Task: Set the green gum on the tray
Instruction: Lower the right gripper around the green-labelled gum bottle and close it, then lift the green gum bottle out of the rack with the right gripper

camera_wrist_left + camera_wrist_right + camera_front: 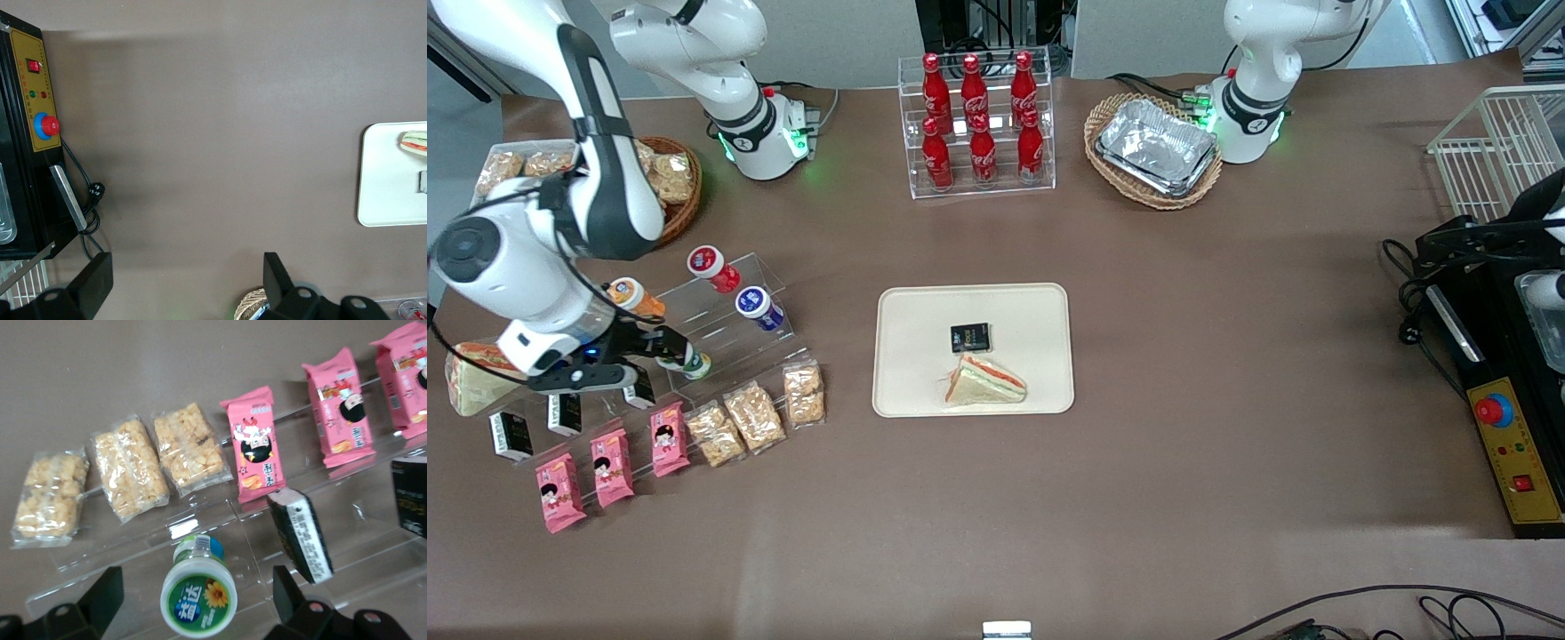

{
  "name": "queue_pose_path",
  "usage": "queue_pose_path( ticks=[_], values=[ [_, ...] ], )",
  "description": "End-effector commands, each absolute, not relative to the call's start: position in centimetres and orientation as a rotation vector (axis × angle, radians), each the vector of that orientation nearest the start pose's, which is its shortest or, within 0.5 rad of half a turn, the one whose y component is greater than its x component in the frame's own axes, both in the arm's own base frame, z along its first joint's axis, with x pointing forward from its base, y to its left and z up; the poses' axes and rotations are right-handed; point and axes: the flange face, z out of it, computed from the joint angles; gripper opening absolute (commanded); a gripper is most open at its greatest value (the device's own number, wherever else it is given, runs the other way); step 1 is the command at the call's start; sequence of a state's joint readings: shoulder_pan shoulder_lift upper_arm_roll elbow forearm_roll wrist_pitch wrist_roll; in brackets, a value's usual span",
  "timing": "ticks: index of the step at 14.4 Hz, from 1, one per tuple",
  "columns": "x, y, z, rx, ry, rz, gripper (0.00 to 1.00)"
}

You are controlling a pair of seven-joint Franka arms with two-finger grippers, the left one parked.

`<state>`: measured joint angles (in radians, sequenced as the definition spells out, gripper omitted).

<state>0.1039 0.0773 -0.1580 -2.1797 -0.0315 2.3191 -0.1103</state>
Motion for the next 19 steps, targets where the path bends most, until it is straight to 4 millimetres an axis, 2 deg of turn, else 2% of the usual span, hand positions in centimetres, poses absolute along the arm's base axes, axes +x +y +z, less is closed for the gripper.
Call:
queue_pose_path(
  ticks=[1,3,5,6,7,9,13,17,18,19],
  values=[
    [53.2,-3.1,34.4,-3.188,-0.180,-0.135,1.00],
    [52.7,-3.2,33.8,-3.186,-0.183,-0.135,1.00],
    [52.3,-4.4,33.0,-3.188,-0.208,-0.184,0.98],
    [52.3,-4.6,32.7,-3.188,-0.241,-0.202,0.94],
    [52.1,-5.0,32.1,-3.189,-0.250,-0.197,0.85],
    [51.9,-5.0,32.0,-3.188,-0.251,-0.199,0.80],
    [51.9,-5.0,31.8,-3.187,-0.251,-0.192,0.80],
    [51.3,-5.0,30.3,-3.184,-0.236,-0.137,0.77],
    [51.2,-5.0,30.4,-3.185,-0.238,-0.134,0.72],
    [51.3,-4.9,30.5,-3.184,-0.243,-0.137,0.60]
  ],
)
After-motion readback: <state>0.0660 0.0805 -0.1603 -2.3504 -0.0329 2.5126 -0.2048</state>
